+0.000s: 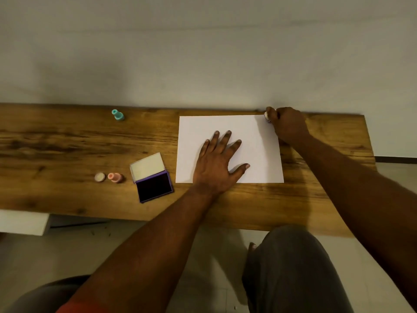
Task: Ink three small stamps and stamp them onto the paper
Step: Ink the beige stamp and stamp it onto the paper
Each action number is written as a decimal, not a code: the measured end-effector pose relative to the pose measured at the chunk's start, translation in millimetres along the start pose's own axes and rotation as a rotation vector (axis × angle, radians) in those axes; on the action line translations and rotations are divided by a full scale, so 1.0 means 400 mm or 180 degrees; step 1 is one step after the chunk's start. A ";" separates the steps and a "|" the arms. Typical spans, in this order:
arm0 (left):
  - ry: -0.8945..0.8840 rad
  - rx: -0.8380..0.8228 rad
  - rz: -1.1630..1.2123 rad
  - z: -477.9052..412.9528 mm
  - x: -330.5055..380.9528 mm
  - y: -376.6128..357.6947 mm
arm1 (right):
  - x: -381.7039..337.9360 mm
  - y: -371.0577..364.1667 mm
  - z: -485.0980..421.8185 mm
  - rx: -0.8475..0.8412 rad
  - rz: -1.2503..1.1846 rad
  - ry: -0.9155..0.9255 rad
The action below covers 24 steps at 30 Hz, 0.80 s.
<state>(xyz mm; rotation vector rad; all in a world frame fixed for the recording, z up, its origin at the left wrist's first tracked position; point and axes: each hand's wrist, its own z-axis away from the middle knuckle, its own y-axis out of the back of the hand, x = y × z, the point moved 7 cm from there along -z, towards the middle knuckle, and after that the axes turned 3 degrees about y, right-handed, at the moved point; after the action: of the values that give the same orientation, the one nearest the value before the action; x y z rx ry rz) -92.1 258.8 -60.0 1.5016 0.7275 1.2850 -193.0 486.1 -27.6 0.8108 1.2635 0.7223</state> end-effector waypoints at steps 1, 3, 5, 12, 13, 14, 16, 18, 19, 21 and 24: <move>-0.0005 0.0011 0.0006 0.000 0.000 0.000 | -0.001 0.002 -0.003 0.0008 0.0090 0.0030; -0.0006 0.0013 0.0002 0.000 0.001 0.000 | -0.005 0.006 -0.009 0.0030 0.0233 0.0090; 0.0000 0.0008 -0.0014 0.000 0.001 0.000 | -0.011 0.012 -0.011 0.0052 0.0319 0.0168; 0.0014 -0.0005 0.0020 -0.001 0.001 0.001 | -0.166 0.131 0.003 0.0889 0.0890 0.1063; 0.0013 -0.0025 0.0016 -0.001 0.001 -0.001 | -0.198 0.161 0.005 0.1202 0.1029 0.1198; 0.0016 -0.0051 0.0007 -0.002 0.001 -0.002 | -0.227 0.183 0.010 0.1461 0.1123 0.1304; 0.0023 -0.0069 -0.0009 -0.003 0.001 -0.003 | -0.251 0.180 0.019 0.1599 0.1214 0.1361; 0.0016 -0.0029 0.0002 -0.003 0.007 -0.005 | -0.211 0.095 0.023 0.0982 0.1391 0.1106; 0.0006 -0.0012 0.0030 -0.004 0.010 -0.006 | -0.171 0.038 0.030 0.0557 0.1509 0.0859; -0.0008 -0.0005 0.0048 -0.003 0.011 -0.010 | -0.111 -0.033 0.047 0.0039 0.1654 0.0457; 0.0002 -0.0017 0.0037 -0.004 0.011 -0.012 | -0.118 -0.043 0.042 -0.0008 0.2002 0.0469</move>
<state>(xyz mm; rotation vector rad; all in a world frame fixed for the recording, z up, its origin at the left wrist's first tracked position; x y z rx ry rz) -91.9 264.8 -63.0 1.5032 0.7161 1.2953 -183.6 435.3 -15.5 1.1880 1.1355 1.3039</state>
